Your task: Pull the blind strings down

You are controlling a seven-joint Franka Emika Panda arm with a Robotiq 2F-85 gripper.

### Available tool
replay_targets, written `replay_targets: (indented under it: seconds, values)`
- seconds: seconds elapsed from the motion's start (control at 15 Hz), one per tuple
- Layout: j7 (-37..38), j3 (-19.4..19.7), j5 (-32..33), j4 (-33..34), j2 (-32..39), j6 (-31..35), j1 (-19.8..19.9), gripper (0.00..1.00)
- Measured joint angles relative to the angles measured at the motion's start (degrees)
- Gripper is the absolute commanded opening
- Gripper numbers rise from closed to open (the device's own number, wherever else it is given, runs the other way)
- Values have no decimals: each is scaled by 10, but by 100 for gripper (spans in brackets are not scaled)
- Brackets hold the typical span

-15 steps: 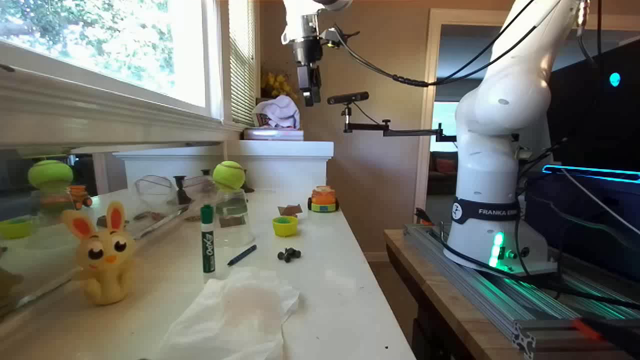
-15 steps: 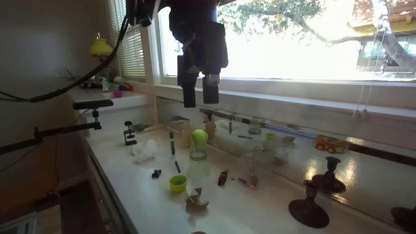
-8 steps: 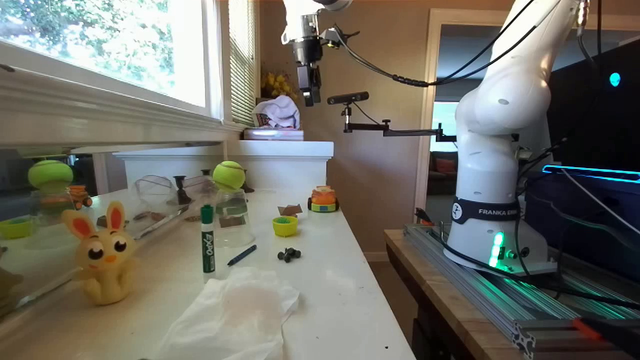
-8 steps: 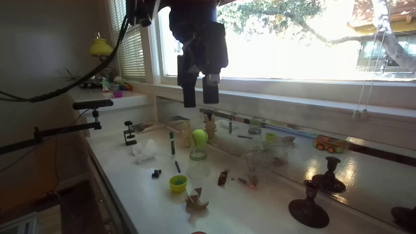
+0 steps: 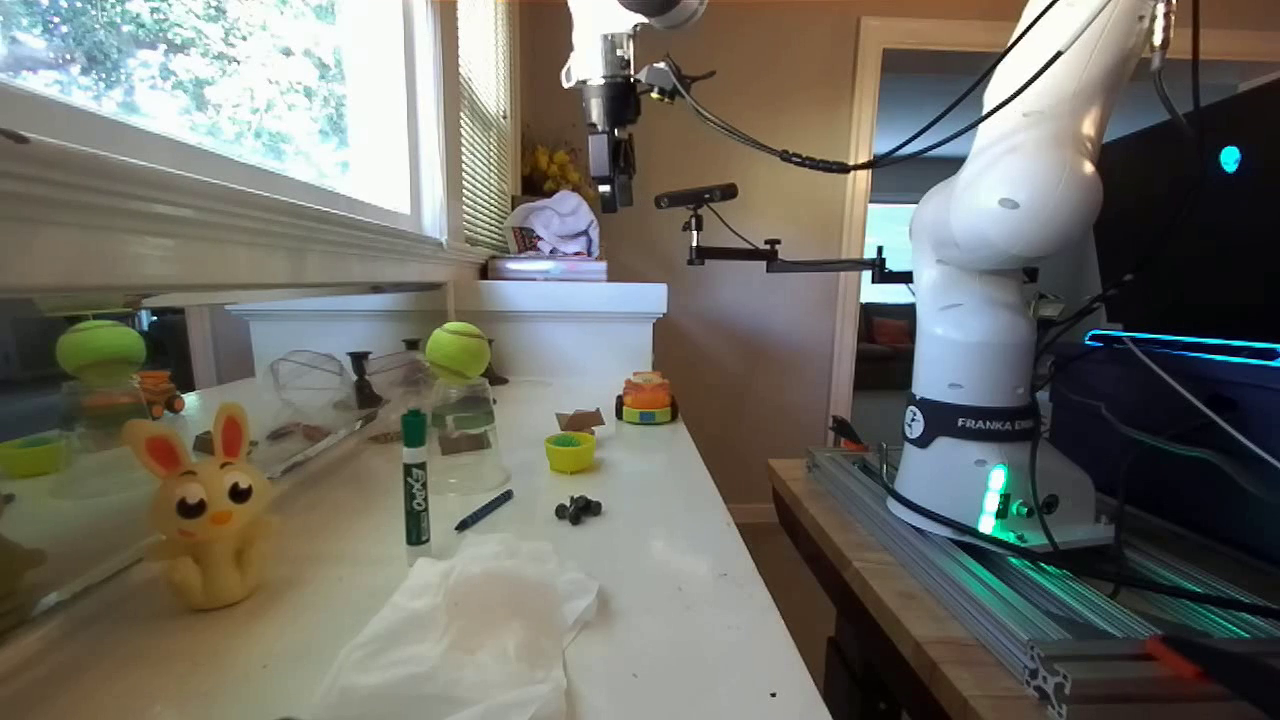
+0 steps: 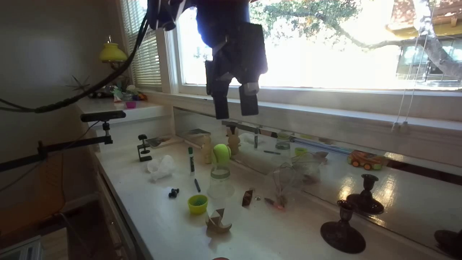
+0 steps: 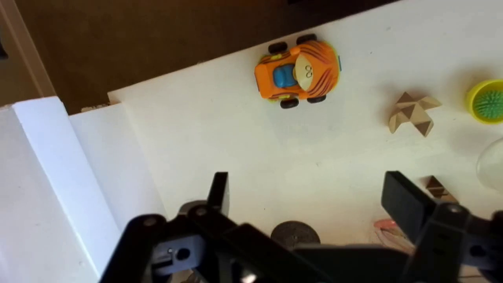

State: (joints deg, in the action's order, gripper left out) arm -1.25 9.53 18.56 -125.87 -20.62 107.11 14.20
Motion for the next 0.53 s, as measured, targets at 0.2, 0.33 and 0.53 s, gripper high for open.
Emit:
replay_targets:
  seconds: [0.2, 0.33, 0.53]
  values:
    - [-10, 15, -1, 10, 23, 66, -1, 100]
    - [-14, 20, -4, 23, 46, 109, -3, 100]
    - [-14, 22, -7, 47, 88, 171, -6, 100]
